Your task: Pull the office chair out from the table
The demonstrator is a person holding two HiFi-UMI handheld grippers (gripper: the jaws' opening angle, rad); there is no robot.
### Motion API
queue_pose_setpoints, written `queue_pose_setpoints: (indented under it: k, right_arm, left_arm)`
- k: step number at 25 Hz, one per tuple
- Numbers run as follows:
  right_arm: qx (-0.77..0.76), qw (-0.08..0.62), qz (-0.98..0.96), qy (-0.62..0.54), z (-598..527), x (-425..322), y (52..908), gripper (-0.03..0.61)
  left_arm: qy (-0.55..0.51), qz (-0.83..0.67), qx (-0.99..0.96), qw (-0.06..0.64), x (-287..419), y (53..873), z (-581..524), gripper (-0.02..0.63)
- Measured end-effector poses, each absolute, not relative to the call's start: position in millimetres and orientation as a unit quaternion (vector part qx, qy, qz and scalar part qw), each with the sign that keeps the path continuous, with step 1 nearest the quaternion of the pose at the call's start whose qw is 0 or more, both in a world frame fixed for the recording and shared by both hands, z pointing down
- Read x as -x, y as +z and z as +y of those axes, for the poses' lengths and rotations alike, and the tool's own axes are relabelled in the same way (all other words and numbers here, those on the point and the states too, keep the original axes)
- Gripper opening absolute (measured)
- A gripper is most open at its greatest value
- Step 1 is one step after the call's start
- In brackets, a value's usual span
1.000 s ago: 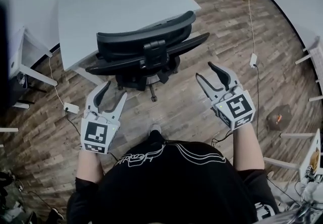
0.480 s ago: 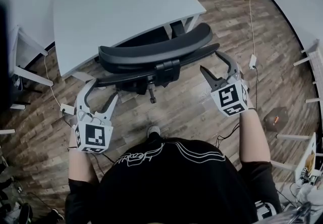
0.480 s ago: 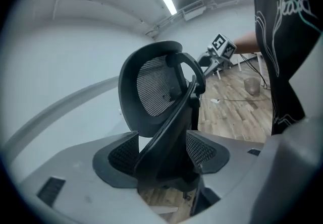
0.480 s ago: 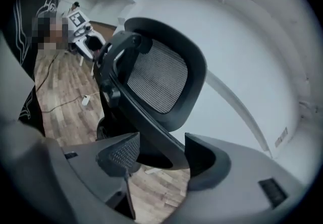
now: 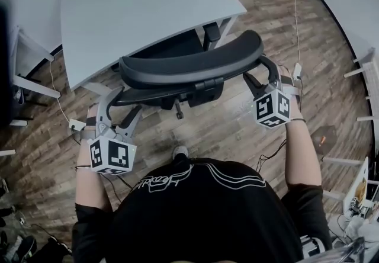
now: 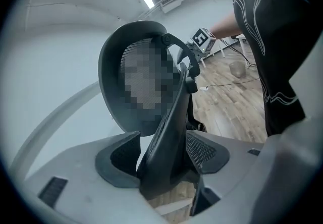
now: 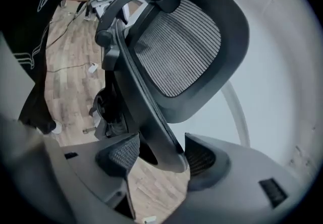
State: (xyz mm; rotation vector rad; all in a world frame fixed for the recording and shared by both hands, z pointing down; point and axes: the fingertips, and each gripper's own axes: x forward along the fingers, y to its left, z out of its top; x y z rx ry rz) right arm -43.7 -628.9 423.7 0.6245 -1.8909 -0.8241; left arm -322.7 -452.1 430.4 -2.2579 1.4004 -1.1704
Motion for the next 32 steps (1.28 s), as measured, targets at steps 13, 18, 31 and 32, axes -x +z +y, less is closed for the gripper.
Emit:
queue_pose_setpoints:
  k: [13, 18, 31, 32]
  right_arm:
    - [-0.228, 0.497, -0.746, -0.380, -643, 46, 435, 0.261]
    - [-0.225, 0.492, -0.748, -0.384, -648, 48, 433, 0.258]
    - [-0.221, 0.499, -0.748, -0.377, -649, 51, 438, 0.258]
    - [-0.222, 0.499, -0.747, -0.378, -649, 50, 438, 0.258]
  left_arm:
    - [-0.484, 0.410, 0.763, 0.128, 333, 440, -449, 0.181]
    - [-0.495, 0.412, 0.758, 0.107, 334, 442, -452, 0.176]
    - [-0.503, 0.454, 0.733, 0.054, 340, 450, -457, 0.189]
    - [-0.505, 0.454, 0.733, 0.049, 339, 451, -458, 0.190]
